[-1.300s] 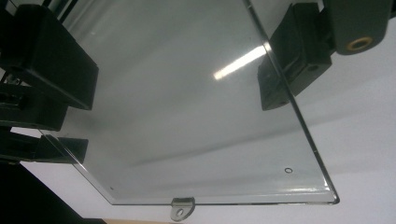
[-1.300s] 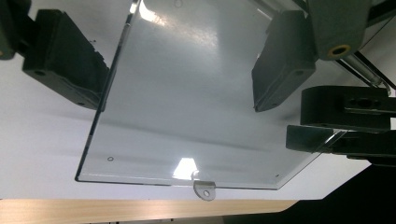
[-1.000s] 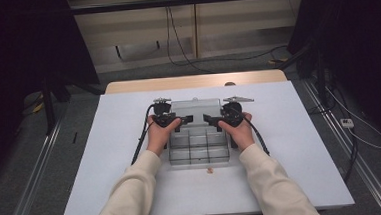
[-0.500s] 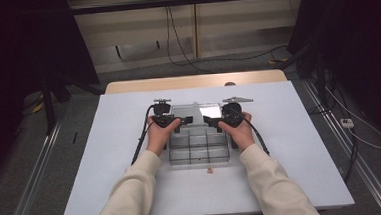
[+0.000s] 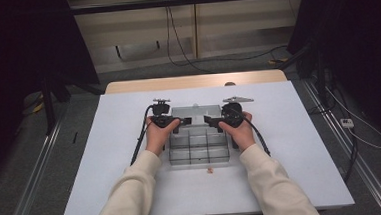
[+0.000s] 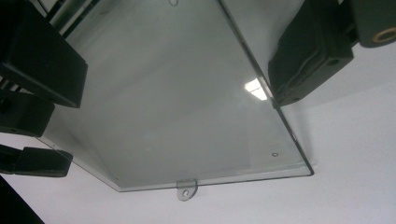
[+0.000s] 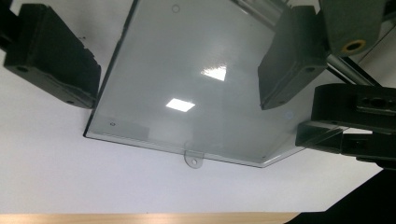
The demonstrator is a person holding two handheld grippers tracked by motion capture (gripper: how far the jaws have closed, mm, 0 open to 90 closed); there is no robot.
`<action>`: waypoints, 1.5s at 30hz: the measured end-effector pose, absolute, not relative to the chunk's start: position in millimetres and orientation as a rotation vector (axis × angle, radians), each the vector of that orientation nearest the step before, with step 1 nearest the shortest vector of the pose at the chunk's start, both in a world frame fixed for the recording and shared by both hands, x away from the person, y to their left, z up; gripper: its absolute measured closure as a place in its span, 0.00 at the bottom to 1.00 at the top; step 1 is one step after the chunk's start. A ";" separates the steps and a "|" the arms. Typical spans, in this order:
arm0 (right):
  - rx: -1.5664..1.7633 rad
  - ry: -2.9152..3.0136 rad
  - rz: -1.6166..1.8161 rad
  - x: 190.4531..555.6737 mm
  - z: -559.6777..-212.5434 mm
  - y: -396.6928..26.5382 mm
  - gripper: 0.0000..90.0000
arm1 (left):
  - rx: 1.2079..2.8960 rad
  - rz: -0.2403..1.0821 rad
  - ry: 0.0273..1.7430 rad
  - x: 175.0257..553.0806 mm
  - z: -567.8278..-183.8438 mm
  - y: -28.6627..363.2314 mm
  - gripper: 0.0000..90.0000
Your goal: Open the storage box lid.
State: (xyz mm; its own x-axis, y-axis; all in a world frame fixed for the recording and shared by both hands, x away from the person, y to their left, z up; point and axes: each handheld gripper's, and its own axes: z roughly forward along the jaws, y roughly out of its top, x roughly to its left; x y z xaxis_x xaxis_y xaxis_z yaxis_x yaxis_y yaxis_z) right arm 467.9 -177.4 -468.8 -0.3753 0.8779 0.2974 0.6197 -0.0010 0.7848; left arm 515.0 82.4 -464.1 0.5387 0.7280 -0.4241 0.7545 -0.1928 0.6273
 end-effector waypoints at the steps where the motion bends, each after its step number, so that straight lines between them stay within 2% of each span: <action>1: 1.558 1.998 1.318 467.7 -468.2 -177.8 0.15 | 1.940 -0.042 1.205 514.7 -463.9 82.5 0.05; 17: 1.503 2.009 1.312 454.7 -454.1 -183.4 0.15 | 1.955 0.011 1.188 507.4 -454.7 94.3 0.07; 32: 1.400 2.018 1.335 426.4 -433.8 -186.2 0.16 | 1.927 0.098 1.021 477.7 -422.5 106.7 0.07; 45: 1.311 2.072 1.367 389.4 -420.6 -192.9 0.16 | 1.941 0.108 0.924 448.2 -413.1 120.2 0.07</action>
